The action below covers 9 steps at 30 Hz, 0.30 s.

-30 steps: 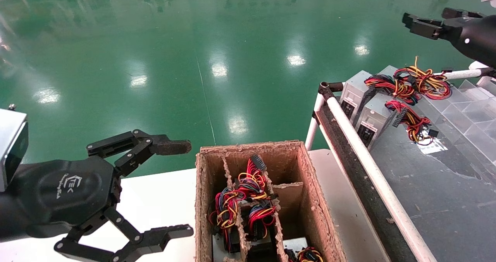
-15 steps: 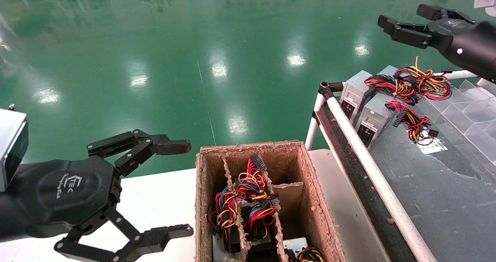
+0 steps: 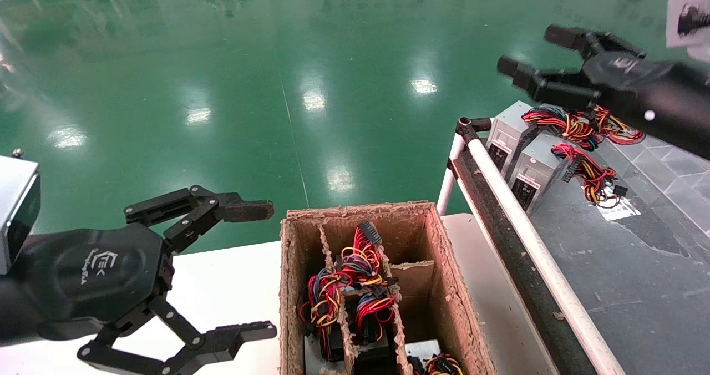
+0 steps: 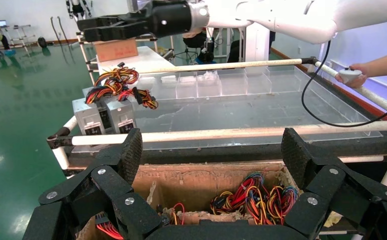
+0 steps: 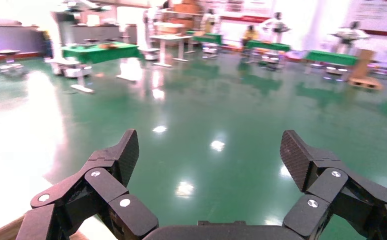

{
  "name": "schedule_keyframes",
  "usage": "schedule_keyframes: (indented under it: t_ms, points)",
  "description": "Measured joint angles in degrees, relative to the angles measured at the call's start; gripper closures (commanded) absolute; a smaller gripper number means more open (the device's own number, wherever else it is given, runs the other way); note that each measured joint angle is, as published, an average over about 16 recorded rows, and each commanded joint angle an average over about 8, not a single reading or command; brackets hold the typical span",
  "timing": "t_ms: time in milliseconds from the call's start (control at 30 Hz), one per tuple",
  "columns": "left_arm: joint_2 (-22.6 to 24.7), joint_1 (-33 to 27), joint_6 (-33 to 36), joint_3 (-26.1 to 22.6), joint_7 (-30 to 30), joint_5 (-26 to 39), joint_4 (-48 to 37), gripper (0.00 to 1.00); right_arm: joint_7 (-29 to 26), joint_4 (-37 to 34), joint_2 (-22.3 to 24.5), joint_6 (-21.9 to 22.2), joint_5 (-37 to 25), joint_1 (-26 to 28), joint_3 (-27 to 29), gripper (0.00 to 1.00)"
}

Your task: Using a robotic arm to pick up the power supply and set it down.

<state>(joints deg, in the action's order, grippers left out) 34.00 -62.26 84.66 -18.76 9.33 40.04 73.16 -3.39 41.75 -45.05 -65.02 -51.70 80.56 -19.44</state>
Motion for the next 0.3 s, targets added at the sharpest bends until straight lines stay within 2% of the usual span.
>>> schedule_keyframes:
  t_ms: [300]
  points:
    - [0.0, 0.0, 0.0, 0.0, 0.0, 0.0, 0.0, 0.0, -1.5, 6.7, 2.1, -4.4, 2.1, -4.0, 0.7, 0.0]
